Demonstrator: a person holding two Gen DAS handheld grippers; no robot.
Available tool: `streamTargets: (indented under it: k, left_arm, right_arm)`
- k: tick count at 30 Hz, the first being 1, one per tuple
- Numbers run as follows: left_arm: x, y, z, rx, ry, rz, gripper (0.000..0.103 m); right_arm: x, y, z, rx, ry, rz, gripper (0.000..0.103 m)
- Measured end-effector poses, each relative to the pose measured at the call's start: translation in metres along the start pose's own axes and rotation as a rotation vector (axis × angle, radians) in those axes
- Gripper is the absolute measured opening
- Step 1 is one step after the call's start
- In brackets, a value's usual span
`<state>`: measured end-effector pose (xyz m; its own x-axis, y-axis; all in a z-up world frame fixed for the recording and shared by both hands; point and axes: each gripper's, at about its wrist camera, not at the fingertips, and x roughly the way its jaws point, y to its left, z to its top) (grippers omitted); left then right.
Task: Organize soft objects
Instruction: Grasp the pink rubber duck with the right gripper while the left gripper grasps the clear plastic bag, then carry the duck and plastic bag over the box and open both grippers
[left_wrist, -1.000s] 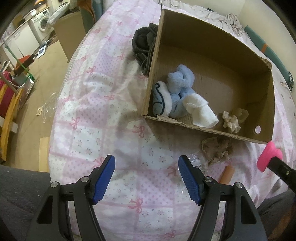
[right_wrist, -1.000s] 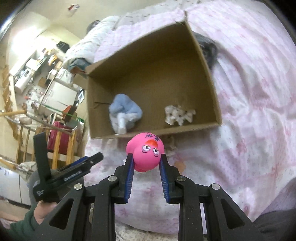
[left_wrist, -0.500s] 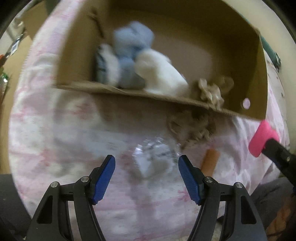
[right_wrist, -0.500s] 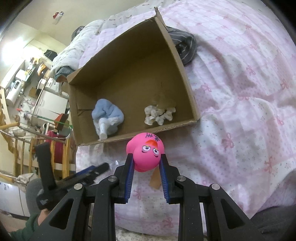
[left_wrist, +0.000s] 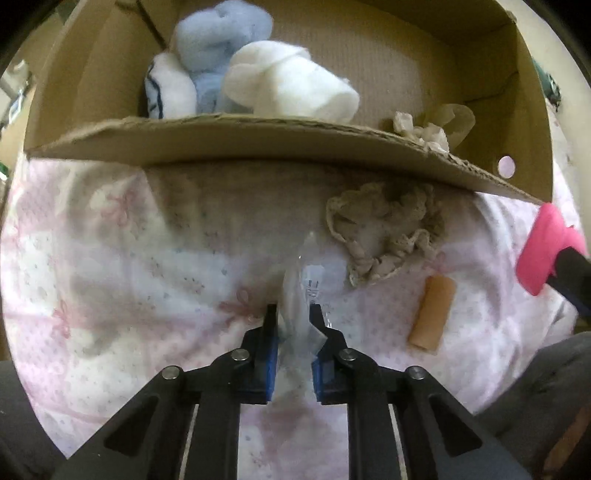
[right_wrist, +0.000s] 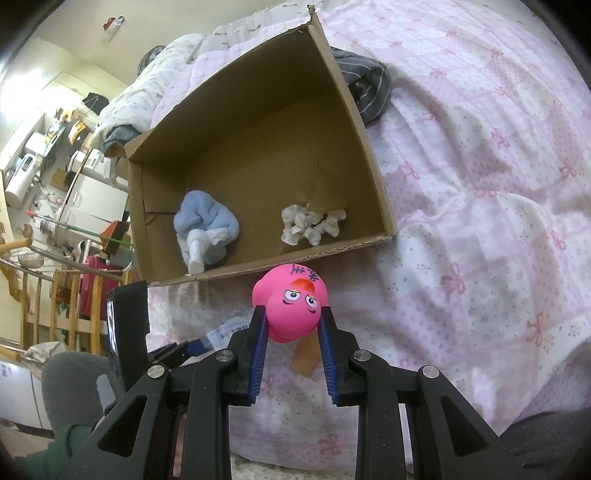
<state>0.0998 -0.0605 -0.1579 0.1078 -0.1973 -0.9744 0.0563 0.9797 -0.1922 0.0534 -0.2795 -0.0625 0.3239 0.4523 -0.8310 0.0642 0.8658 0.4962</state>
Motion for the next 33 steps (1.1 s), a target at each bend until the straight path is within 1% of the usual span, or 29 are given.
streamTargets:
  k: [5,7,18,21,24,29,31,33]
  left_arm:
    - [-0.006,0.008,-0.001,-0.015,-0.003,0.022,0.013]
    - [-0.012,0.018,-0.005,-0.028,-0.013,0.037,0.013]
    - [-0.046,0.041,-0.015,-0.074,-0.088,0.1,0.013]
    - [-0.055,0.042,-0.02,-0.075,-0.112,0.138,0.013]
    - [-0.064,0.05,-0.021,-0.085,-0.121,0.155,0.013]
    - [-0.082,0.056,-0.032,-0.104,-0.143,0.167,0.013]
    - [-0.091,0.06,-0.033,-0.137,-0.16,0.152,0.013]
    - [-0.103,0.059,-0.03,-0.146,-0.186,0.14,0.013]
  right_arm:
    - [0.003,0.002,0.0,-0.009,0.006,-0.003,0.028]
    - [0.004,0.003,0.0,-0.013,0.007,-0.006,0.029]
    - [0.003,0.006,-0.002,-0.032,0.003,-0.001,0.028]
    - [0.002,0.008,-0.004,-0.041,0.003,-0.002,0.028]
    - [0.0,0.009,-0.005,-0.049,-0.001,0.002,0.028]
    - [-0.004,0.013,-0.007,-0.068,-0.013,0.015,0.028]
    - [-0.007,0.014,-0.007,-0.075,-0.021,0.026,0.029]
    - [-0.01,0.017,-0.007,-0.083,-0.031,0.042,0.029]
